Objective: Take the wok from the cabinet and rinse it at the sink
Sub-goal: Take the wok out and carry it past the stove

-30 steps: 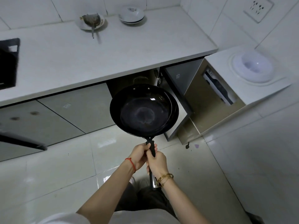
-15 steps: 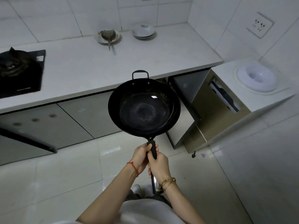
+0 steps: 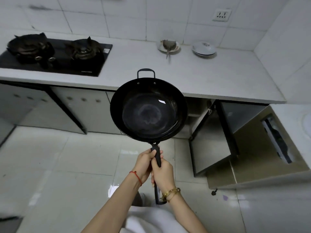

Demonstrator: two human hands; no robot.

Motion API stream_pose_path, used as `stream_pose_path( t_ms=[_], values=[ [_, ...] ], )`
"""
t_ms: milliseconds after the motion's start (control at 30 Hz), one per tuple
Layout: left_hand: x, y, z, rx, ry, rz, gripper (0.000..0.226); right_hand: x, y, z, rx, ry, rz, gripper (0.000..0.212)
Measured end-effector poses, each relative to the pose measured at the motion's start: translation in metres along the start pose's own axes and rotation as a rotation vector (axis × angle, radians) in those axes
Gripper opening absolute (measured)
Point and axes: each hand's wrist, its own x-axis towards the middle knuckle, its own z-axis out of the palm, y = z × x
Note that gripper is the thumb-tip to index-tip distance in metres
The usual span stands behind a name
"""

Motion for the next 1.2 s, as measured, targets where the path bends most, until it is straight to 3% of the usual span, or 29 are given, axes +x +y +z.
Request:
stream_pose_path(
  t_ms=[267,467,933,1200],
  values=[
    [-0.009,0.023,-0.058,-0.174,0.138,0.13,0.026,0.009,-0.02,0.053,-0.112,-0.207,-0.076,0.043],
    [-0.018,0.054,-0.116,-0.201,0.289,0.197,0.023,0.017,-0.042,0.118,-0.185,-0.378,-0.108,0.035],
    [-0.029,0.199,-0.327,-0.333,0.502,0.345,0.022,0.037,-0.133,0.363,-0.297,-0.623,-0.172,0.037],
    [-0.04,0.278,-0.413,-0.421,0.583,0.435,0.021,0.044,-0.181,0.476,-0.299,-0.716,-0.184,0.037]
  ],
)
